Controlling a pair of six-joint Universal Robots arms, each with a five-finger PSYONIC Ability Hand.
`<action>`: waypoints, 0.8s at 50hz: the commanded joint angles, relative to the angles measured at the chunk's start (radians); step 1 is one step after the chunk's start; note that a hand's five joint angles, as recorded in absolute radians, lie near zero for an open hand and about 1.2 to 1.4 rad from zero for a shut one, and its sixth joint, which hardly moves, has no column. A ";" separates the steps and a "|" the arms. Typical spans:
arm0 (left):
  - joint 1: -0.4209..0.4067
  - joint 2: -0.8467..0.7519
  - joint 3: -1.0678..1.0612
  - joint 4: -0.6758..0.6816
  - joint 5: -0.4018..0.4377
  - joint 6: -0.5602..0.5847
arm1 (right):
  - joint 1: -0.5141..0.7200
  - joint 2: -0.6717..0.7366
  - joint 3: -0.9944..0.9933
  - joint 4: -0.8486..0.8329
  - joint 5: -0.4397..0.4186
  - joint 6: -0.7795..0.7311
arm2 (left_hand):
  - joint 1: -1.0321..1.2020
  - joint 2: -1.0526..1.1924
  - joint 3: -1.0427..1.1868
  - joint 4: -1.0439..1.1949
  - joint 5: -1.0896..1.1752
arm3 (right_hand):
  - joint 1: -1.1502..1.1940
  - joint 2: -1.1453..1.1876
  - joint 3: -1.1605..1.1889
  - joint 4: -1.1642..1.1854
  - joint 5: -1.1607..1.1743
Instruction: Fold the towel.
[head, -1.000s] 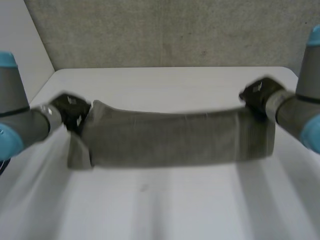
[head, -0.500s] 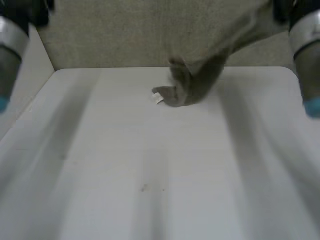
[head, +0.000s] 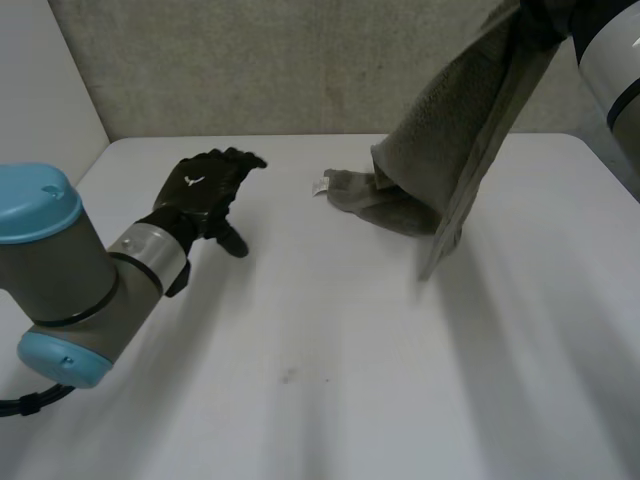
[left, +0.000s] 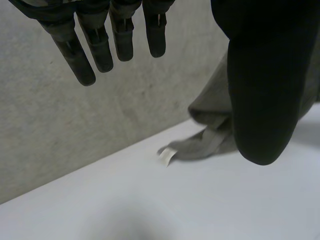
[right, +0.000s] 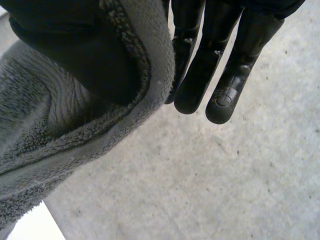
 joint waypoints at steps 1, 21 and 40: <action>-0.050 -0.008 0.063 0.022 -0.017 -0.065 | 0.019 -0.081 0.021 0.037 -0.007 -0.009 | -0.010 -0.002 -0.001 -0.001 -0.001 | 0.425 0.217 0.207 0.201 0.220; -0.192 -0.447 0.549 0.098 0.165 -0.075 | 0.068 -0.310 0.212 0.060 -0.061 -0.009 | 0.007 0.016 0.016 0.016 0.017 | 0.425 0.217 0.207 0.201 0.220; -0.203 -0.548 0.698 0.083 0.137 -0.183 | 0.042 -0.312 0.307 0.047 -0.074 -0.009 | 1.105 1.113 1.114 1.114 1.114 | 0.425 0.217 0.207 0.201 0.220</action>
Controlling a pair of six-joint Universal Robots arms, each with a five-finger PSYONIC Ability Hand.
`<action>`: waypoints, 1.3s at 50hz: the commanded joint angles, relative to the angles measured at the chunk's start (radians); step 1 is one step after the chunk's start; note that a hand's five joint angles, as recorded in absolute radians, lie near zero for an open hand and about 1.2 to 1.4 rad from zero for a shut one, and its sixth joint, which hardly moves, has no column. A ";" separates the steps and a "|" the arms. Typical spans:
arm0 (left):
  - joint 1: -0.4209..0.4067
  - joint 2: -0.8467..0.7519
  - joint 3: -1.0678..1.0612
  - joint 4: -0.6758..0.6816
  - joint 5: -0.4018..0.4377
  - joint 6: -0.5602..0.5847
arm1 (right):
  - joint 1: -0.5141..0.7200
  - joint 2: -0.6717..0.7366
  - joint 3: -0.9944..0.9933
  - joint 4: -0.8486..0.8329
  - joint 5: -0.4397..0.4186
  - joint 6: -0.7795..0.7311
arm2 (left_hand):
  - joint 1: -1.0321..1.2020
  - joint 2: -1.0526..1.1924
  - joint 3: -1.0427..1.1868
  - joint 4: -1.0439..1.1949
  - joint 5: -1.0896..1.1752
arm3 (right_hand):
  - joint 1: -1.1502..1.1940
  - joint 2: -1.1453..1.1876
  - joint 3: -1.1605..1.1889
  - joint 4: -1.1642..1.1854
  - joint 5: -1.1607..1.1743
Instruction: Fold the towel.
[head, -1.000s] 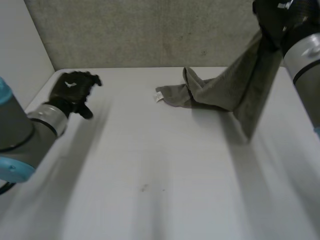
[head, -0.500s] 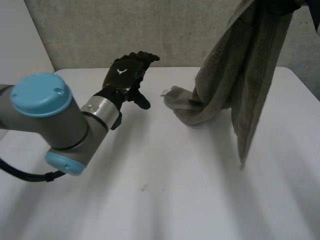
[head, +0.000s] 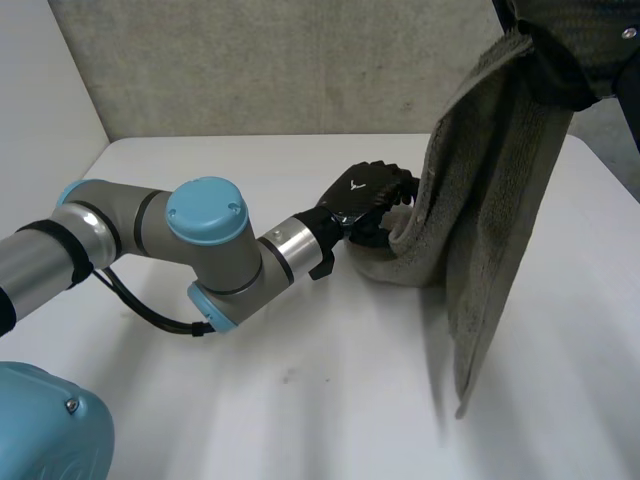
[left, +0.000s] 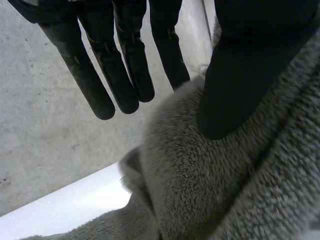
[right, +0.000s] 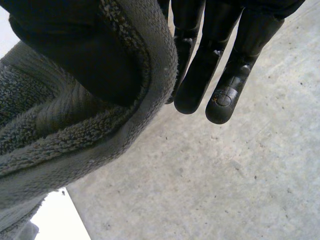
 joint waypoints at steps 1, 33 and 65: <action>0.015 0.012 0.041 0.011 -0.241 -0.004 | -0.015 0.004 0.015 -0.005 -0.015 0.001 | 0.589 0.619 0.619 0.618 0.620 | 0.425 0.217 0.207 0.201 0.219; 0.096 0.219 -0.226 0.057 0.025 0.047 | -0.030 -0.010 0.032 -0.004 -0.010 0.010 | -0.327 -0.297 -0.297 -0.298 -0.296 | 0.425 0.217 0.207 0.201 0.219; 0.040 -0.072 0.053 -0.052 0.145 -0.114 | -0.043 -0.005 0.115 -0.040 -0.013 0.012 | -0.083 -0.053 -0.053 -0.054 -0.052 | 0.425 0.217 0.207 0.201 0.219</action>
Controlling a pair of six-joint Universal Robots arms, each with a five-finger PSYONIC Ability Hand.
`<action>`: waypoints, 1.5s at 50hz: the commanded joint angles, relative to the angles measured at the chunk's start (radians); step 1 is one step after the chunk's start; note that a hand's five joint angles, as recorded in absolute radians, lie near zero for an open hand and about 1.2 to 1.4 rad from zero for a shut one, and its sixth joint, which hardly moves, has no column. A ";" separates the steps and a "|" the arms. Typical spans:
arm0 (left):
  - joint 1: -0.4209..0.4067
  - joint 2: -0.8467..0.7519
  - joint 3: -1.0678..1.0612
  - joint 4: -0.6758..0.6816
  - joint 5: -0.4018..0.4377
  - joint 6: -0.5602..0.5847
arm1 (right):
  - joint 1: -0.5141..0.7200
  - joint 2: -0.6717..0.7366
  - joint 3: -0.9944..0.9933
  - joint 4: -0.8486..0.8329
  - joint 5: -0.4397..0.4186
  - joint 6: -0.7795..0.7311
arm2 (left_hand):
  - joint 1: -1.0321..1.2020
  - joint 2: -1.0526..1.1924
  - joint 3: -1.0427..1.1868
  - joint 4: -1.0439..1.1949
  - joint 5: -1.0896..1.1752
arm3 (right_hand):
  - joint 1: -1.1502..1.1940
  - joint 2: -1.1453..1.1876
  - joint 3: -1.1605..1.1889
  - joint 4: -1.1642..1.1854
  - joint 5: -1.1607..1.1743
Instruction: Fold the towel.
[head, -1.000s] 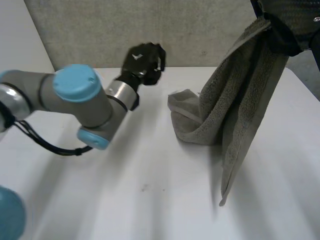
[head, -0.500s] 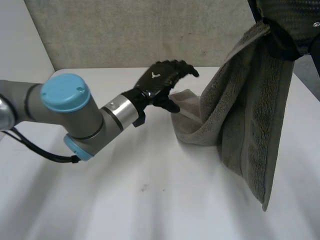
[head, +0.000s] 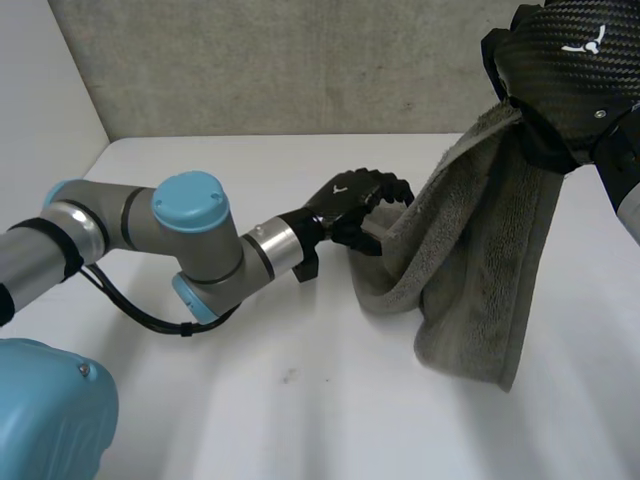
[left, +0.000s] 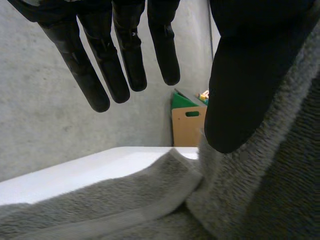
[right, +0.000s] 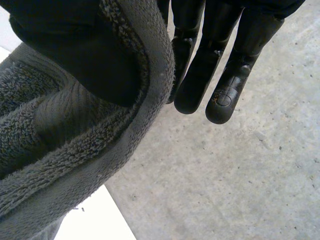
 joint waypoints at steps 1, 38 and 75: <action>-0.021 -0.016 -0.006 -0.001 0.048 -0.008 | 0.000 -0.003 -0.014 -0.029 -0.003 -0.006 | 0.099 0.100 0.100 0.100 0.102 | 0.425 0.217 0.207 0.201 0.219; -0.045 -0.080 0.061 0.007 -0.073 -0.008 | 0.003 -0.040 0.012 -0.031 -0.003 0.000 | 0.771 0.771 0.772 0.771 0.774 | 0.425 0.217 0.207 0.201 0.219; 0.051 1.040 -0.854 -0.300 -0.515 0.865 | -0.086 0.083 0.044 0.176 0.015 -0.013 | 0.771 0.771 0.772 0.771 0.774 | 0.425 0.217 0.207 0.201 0.219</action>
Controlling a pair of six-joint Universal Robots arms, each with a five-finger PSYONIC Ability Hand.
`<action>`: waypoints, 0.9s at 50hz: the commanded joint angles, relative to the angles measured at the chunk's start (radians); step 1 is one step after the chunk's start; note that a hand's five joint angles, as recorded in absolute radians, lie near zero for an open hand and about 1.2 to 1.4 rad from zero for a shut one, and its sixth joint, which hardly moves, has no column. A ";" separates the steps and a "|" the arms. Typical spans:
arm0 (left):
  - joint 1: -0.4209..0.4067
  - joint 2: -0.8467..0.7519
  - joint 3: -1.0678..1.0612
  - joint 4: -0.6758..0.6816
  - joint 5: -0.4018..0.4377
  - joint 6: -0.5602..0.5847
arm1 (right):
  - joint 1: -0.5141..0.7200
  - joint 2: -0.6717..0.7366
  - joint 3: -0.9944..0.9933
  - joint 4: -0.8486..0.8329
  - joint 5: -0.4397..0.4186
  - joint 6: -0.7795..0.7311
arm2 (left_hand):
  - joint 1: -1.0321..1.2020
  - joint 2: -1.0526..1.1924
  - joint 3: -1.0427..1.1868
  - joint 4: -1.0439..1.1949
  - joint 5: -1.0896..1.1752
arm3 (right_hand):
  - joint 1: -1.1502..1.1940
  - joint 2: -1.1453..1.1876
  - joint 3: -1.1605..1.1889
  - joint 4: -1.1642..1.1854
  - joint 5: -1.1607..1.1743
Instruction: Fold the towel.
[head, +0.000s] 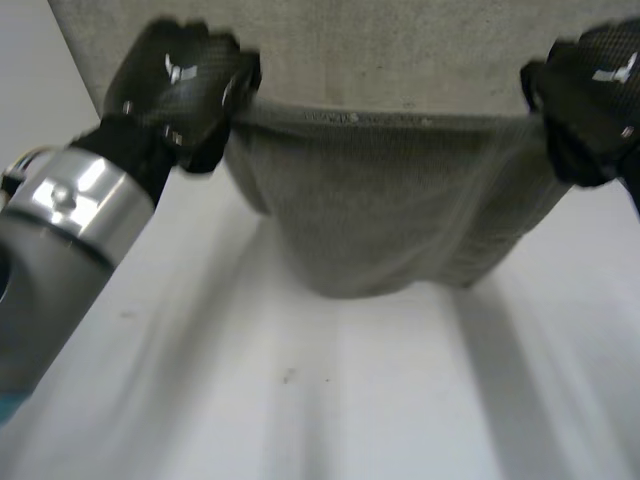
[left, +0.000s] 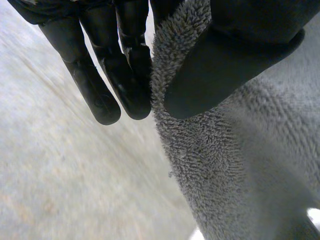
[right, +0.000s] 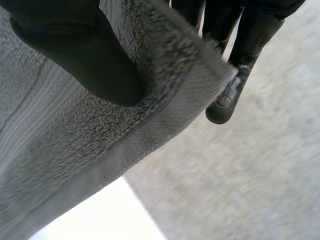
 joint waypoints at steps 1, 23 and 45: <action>-0.011 0.024 -0.144 -0.266 -0.068 0.199 | -0.002 0.097 0.033 0.115 -0.011 -0.010 | 0.207 0.182 0.181 0.179 0.187 | 0.425 0.217 0.207 0.201 0.219; -0.045 -0.525 0.296 -0.164 -0.218 0.250 | 0.055 0.608 -0.303 -0.034 0.035 -0.056 | 0.207 0.182 0.181 0.179 0.187 | 0.425 0.217 0.207 0.201 0.219; -0.040 -0.367 0.610 0.020 -0.449 0.255 | 0.115 0.482 -0.447 -0.585 0.108 -0.012 | 0.207 0.182 0.181 0.179 0.187 | 0.425 0.217 0.207 0.201 0.219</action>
